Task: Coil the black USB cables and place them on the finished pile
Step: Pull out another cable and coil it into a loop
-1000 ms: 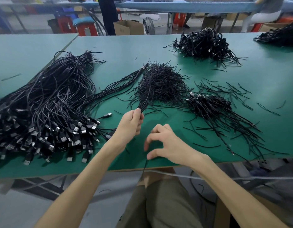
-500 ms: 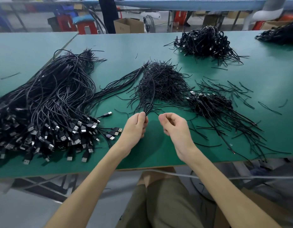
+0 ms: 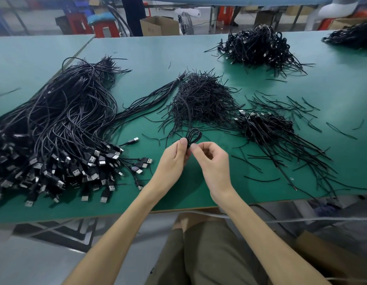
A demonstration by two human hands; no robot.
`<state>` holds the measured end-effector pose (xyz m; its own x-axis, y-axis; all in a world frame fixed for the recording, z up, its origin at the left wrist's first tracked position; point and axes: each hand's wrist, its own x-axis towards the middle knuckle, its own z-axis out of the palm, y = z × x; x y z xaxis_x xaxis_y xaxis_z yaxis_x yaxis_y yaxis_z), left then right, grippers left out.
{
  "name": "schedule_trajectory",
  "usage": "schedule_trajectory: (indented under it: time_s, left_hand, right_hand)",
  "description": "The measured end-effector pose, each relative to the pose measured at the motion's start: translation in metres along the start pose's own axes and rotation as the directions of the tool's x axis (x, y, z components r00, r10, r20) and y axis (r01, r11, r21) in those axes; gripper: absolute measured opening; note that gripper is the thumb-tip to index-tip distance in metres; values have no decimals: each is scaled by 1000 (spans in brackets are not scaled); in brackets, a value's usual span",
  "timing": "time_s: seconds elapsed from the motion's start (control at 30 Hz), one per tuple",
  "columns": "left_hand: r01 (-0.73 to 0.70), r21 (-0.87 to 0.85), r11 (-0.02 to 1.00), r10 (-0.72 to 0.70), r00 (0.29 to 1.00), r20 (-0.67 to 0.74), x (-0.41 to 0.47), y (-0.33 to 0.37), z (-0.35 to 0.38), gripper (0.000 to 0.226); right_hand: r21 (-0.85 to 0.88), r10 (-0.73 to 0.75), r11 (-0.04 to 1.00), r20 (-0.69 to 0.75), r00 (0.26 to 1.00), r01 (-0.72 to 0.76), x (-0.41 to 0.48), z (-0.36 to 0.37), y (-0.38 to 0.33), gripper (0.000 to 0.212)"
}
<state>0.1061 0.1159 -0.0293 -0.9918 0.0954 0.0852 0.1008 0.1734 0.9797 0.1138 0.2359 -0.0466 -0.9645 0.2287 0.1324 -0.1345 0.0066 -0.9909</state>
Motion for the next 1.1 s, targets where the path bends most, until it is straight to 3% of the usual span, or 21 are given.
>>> schedule_trajectory:
  time_s: [0.23,0.4,0.53,0.67,0.87,1.0,1.1]
  left_hand:
    - [81,-117,990,-81,997,6,-1,1,-6,41]
    - [77,-160,984,-70,996,50,-4,2,-9,41]
    - [97,-119,988,-86,991,100,-4,4,-10,53]
    - [65,-150,987,-47,992,117,-7,6,-10,41]
    - [70,-110,992,-50,984,170,-7,4,-7,48]
    - [66,-126,990,-39,979,200,-7,4,-6,43]
    - [58,-146,988,-24,975,221,-8,8,-5,52]
  right_hand:
    - [82,11,996,107,994,-19,-1,-3,-4,16]
    - [133,68,987,184,981,-93,0,-5,-5,40]
    - [164,69,980,256,964,-114,2,-8,-5,51]
    - [195,91,968,321,943,-159,4,-14,-7,65]
    - [238,49,953,485,873,-185,8,-25,-12,46]
    - [283,39,937,497,867,-204,8,-27,-14,50]
    - [326,39,919,483,875,-221,7,-25,-15,58]
